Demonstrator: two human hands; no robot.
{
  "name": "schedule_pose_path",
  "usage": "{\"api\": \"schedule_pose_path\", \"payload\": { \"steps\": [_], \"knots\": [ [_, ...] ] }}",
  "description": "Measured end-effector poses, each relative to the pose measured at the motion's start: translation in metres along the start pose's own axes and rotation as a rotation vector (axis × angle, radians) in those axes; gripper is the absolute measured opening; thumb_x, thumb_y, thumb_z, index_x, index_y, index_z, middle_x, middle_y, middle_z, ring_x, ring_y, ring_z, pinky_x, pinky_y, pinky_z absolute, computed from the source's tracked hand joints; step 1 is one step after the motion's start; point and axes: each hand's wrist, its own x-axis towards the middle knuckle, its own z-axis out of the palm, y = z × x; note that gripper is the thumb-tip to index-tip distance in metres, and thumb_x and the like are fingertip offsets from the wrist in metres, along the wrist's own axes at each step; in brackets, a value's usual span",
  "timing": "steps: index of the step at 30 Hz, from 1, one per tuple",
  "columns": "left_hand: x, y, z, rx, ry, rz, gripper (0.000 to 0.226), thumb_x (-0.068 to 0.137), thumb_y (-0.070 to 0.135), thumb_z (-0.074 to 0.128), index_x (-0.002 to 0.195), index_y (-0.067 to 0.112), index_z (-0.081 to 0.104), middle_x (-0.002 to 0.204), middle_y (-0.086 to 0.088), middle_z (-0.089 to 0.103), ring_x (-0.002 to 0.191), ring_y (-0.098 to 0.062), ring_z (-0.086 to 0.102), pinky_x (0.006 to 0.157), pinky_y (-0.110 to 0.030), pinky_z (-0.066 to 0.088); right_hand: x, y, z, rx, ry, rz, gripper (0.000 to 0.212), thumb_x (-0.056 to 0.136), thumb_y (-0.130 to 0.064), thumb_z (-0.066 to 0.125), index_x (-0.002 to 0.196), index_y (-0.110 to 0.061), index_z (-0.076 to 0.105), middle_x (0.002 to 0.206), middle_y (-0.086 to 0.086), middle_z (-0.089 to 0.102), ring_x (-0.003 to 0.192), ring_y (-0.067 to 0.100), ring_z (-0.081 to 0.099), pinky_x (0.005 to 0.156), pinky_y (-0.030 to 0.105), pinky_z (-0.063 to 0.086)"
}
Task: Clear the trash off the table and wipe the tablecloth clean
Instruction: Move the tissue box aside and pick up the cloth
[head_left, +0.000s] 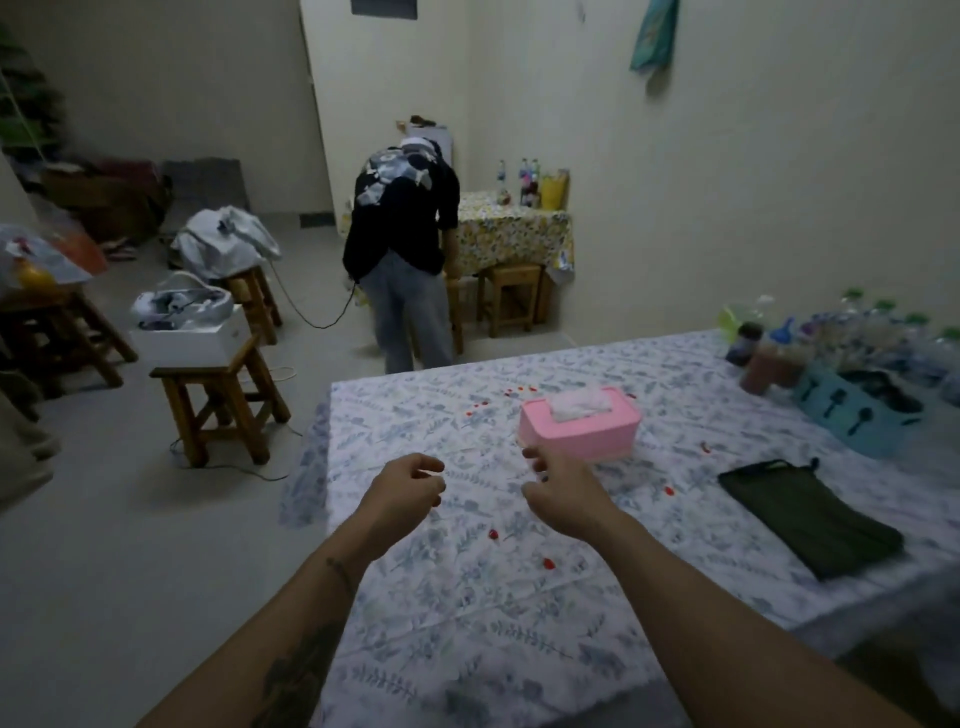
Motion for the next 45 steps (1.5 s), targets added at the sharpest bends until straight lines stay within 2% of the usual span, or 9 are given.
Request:
{"api": "schedule_pose_path", "payload": {
  "steps": [9, 15, 19, 23, 28, 30, 36, 39, 45],
  "knots": [
    [0.052, 0.043, 0.073, -0.052, -0.063, -0.029, 0.026, 0.096, 0.011, 0.055, 0.121, 0.012, 0.064, 0.109, -0.014, 0.068, 0.101, -0.027, 0.067, 0.080, -0.036, 0.053, 0.059, 0.077, -0.083, 0.086, 0.115, 0.205, 0.061, 0.085, -0.021, 0.064, 0.142, -0.018, 0.042, 0.136, 0.011, 0.051, 0.106, 0.025, 0.055, 0.066, 0.027, 0.047],
    [0.101, 0.069, 0.137, -0.076, -0.007, -0.153, 0.030, 0.096, 0.013, 0.057, 0.125, 0.012, 0.059, 0.106, -0.008, 0.064, 0.098, -0.024, 0.066, 0.090, -0.042, 0.053, 0.128, 0.150, -0.130, 0.138, 0.050, 0.247, 0.067, 0.084, -0.034, 0.071, 0.142, -0.021, 0.040, 0.134, 0.010, 0.053, 0.104, 0.025, 0.055, 0.078, 0.036, 0.050],
    [0.131, 0.083, 0.182, -0.060, 0.079, -0.244, 0.043, 0.092, 0.018, 0.063, 0.134, 0.015, 0.054, 0.112, -0.011, 0.063, 0.096, -0.022, 0.061, 0.084, -0.037, 0.051, 0.168, 0.190, -0.150, 0.196, -0.062, 0.272, 0.082, 0.078, -0.042, 0.075, 0.145, -0.019, 0.034, 0.144, 0.013, 0.045, 0.118, 0.028, 0.054, 0.088, 0.038, 0.048],
    [0.146, 0.097, 0.209, -0.011, 0.205, -0.299, 0.054, 0.090, 0.017, 0.062, 0.142, 0.011, 0.046, 0.122, -0.016, 0.059, 0.088, -0.022, 0.059, 0.064, -0.030, 0.047, 0.204, 0.211, -0.164, 0.188, -0.150, 0.274, 0.073, 0.086, -0.030, 0.067, 0.148, -0.017, 0.032, 0.148, 0.015, 0.042, 0.121, 0.028, 0.051, 0.083, 0.034, 0.043],
    [0.166, 0.101, 0.217, -0.029, 0.326, -0.385, 0.078, 0.085, 0.020, 0.060, 0.155, 0.015, 0.026, 0.151, -0.019, 0.042, 0.124, -0.036, 0.053, 0.100, -0.046, 0.049, 0.240, 0.215, -0.159, 0.265, -0.204, 0.266, 0.068, 0.089, -0.029, 0.061, 0.150, -0.020, 0.032, 0.151, 0.012, 0.040, 0.127, 0.030, 0.048, 0.085, 0.036, 0.046],
    [0.174, 0.101, 0.221, -0.067, 0.333, -0.434, 0.075, 0.090, 0.017, 0.059, 0.156, 0.013, 0.024, 0.155, -0.018, 0.037, 0.129, -0.036, 0.049, 0.104, -0.045, 0.046, 0.246, 0.217, -0.153, 0.296, -0.251, 0.249, 0.065, 0.090, -0.027, 0.059, 0.149, -0.020, 0.034, 0.145, 0.010, 0.046, 0.118, 0.027, 0.052, 0.082, 0.035, 0.050],
    [0.187, 0.107, 0.239, -0.195, 0.371, -0.521, 0.062, 0.086, 0.024, 0.064, 0.141, 0.010, 0.040, 0.125, -0.012, 0.050, 0.105, -0.031, 0.053, 0.088, -0.045, 0.049, 0.240, 0.229, -0.147, 0.463, -0.342, 0.180, 0.065, 0.080, -0.016, 0.067, 0.140, -0.030, 0.046, 0.126, -0.001, 0.062, 0.106, 0.016, 0.060, 0.083, 0.033, 0.054],
    [0.197, 0.132, 0.253, -0.146, 0.377, -0.446, 0.081, 0.069, 0.036, 0.066, 0.142, 0.013, 0.038, 0.132, -0.013, 0.049, 0.112, -0.033, 0.053, 0.094, -0.048, 0.049, 0.236, 0.238, -0.162, 0.555, -0.272, 0.168, 0.061, 0.081, -0.013, 0.067, 0.136, -0.033, 0.049, 0.120, -0.004, 0.063, 0.107, 0.015, 0.060, 0.082, 0.031, 0.053],
    [0.250, 0.203, 0.321, -0.120, 0.161, -0.211, 0.063, 0.092, 0.019, 0.060, 0.148, 0.014, 0.032, 0.140, -0.011, 0.046, 0.114, -0.029, 0.053, 0.079, -0.035, 0.046, 0.233, 0.273, -0.231, 0.654, 0.105, 0.198, 0.057, 0.075, -0.016, 0.062, 0.121, -0.047, 0.047, 0.102, -0.022, 0.058, 0.093, 0.003, 0.056, 0.073, 0.028, 0.045]
  ]
}}
